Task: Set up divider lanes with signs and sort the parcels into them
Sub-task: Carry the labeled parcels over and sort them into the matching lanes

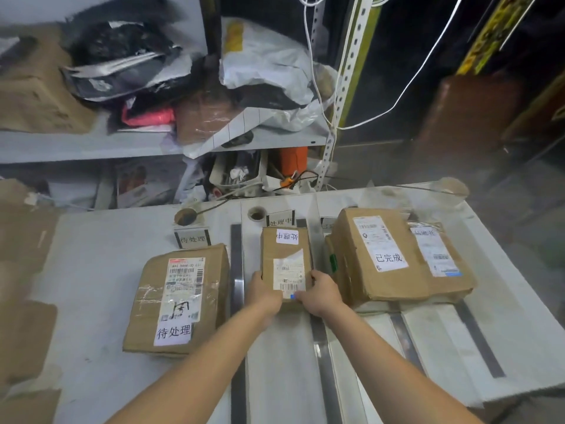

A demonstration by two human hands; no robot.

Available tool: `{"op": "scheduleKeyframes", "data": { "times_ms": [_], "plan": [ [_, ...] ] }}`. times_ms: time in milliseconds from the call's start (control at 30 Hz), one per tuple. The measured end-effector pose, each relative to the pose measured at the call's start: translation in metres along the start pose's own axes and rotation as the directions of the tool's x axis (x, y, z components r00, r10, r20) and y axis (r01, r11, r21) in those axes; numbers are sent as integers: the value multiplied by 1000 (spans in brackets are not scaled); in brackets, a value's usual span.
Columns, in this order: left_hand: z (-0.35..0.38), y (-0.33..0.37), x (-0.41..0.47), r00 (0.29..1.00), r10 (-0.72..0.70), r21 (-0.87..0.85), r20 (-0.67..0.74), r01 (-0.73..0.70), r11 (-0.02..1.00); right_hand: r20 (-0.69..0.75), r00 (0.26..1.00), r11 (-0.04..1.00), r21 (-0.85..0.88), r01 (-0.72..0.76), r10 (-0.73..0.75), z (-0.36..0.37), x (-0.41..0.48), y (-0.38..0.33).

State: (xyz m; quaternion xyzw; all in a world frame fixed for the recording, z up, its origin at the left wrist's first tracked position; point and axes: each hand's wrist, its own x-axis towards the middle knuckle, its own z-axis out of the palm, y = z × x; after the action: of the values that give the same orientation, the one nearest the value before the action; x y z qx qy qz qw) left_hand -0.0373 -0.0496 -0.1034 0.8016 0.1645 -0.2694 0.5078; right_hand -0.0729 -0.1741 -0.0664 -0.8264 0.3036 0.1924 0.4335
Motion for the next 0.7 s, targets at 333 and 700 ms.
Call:
{"op": "scheduleKeyframes", "data": {
  "times_ms": [333,700],
  "plan": [
    [-31,46,-46,960,251,8,-128,-252,968,-28,951,951,-41,306,-307,-45,-27,-30],
    [-168,38,-152,817,407,571,-409,-119,813,165,678,600,-351,719,-716,-16,-94,-108]
  ]
}}
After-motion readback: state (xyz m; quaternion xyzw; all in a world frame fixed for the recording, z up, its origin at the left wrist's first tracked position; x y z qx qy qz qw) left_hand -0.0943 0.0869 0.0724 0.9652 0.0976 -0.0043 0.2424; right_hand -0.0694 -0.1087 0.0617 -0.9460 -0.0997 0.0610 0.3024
